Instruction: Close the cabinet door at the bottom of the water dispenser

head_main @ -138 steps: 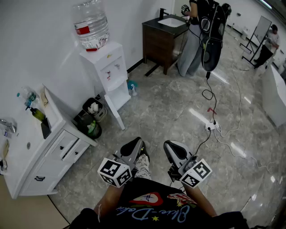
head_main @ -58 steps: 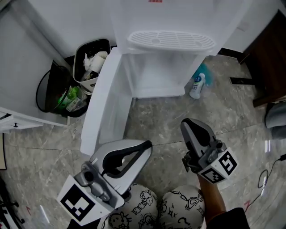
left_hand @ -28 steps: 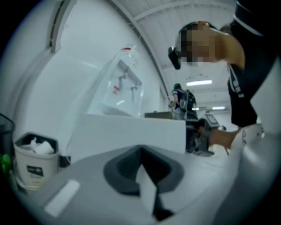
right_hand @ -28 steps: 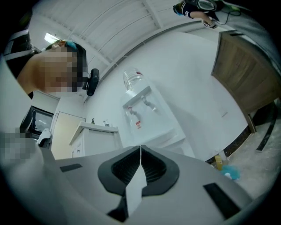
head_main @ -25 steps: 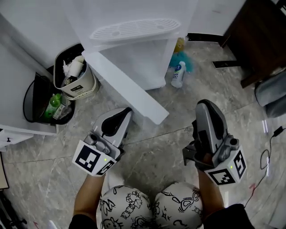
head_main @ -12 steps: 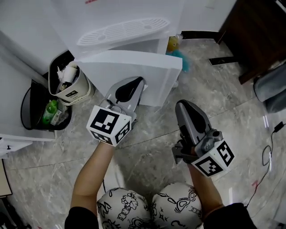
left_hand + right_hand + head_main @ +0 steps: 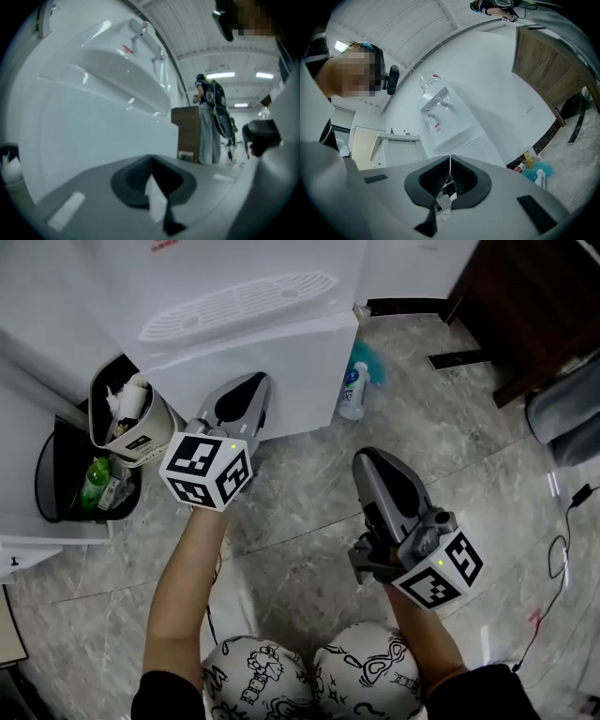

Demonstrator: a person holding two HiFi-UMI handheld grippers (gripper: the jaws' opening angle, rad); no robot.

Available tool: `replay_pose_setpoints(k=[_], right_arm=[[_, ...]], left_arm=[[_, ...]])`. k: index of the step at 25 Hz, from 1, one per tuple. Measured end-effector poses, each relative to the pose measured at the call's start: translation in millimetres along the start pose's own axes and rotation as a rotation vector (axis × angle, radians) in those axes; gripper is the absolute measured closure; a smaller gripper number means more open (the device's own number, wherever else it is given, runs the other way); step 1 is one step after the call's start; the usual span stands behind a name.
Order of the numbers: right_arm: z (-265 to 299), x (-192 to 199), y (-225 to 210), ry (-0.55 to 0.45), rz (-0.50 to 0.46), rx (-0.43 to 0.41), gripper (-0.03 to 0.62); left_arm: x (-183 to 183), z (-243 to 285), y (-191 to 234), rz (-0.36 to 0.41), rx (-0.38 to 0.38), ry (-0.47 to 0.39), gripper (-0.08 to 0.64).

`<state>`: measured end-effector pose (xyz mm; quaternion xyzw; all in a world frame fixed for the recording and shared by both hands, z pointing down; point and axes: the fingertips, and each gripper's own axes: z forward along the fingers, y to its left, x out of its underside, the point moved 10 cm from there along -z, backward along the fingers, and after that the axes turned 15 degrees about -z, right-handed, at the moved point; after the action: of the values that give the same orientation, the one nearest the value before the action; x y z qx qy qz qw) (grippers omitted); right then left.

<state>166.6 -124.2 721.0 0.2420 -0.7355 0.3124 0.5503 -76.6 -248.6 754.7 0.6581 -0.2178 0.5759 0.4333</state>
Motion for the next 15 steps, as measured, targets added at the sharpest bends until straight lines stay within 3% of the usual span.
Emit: replay_pose_setpoints(k=[9, 15], right_arm=[[6, 9, 0, 0.019, 0.027, -0.018, 0.575], [8, 17, 1, 0.07, -0.014, -0.051, 0.575]], left_arm=[[3, 0, 16, -0.024, -0.065, 0.007, 0.558], [8, -22, -5, -0.033, -0.031, -0.016, 0.558]])
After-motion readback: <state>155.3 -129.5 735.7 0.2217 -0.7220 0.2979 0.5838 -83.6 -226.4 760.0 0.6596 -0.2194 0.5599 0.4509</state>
